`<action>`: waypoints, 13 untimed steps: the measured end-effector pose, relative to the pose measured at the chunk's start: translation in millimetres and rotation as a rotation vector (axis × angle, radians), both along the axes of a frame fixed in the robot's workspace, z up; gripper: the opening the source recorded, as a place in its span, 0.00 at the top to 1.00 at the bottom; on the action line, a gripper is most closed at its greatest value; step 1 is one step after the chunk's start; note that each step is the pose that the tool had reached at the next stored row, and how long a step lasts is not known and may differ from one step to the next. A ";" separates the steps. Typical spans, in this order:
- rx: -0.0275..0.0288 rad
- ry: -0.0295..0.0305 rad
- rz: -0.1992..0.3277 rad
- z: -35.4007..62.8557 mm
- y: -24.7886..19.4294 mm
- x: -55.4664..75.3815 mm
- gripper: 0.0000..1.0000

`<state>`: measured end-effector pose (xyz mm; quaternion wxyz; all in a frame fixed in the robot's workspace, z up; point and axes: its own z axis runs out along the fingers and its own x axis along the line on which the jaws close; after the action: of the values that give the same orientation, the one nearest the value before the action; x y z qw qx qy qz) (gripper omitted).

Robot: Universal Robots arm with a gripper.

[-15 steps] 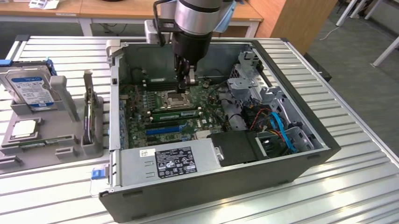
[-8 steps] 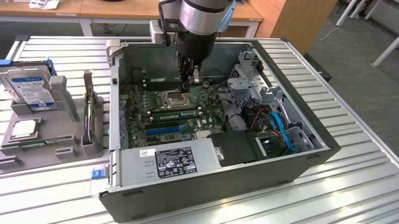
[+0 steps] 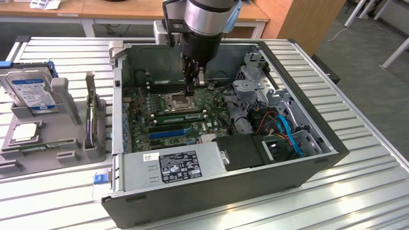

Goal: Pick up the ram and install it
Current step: 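Press down the ram until it locks into place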

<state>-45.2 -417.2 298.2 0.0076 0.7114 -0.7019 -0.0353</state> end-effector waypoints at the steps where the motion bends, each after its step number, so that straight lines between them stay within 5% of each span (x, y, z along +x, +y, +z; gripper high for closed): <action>1: -0.0001 0.0002 0.000 0.4 0.0 0.1 0.90; 6: 0.0000 0.0002 0.000 1.4 0.0 0.2 0.90; 13: -0.0003 0.0002 0.000 16.6 0.0 0.2 0.90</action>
<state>-45.0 -417.2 314.8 0.0078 0.7115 -0.7018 -0.0352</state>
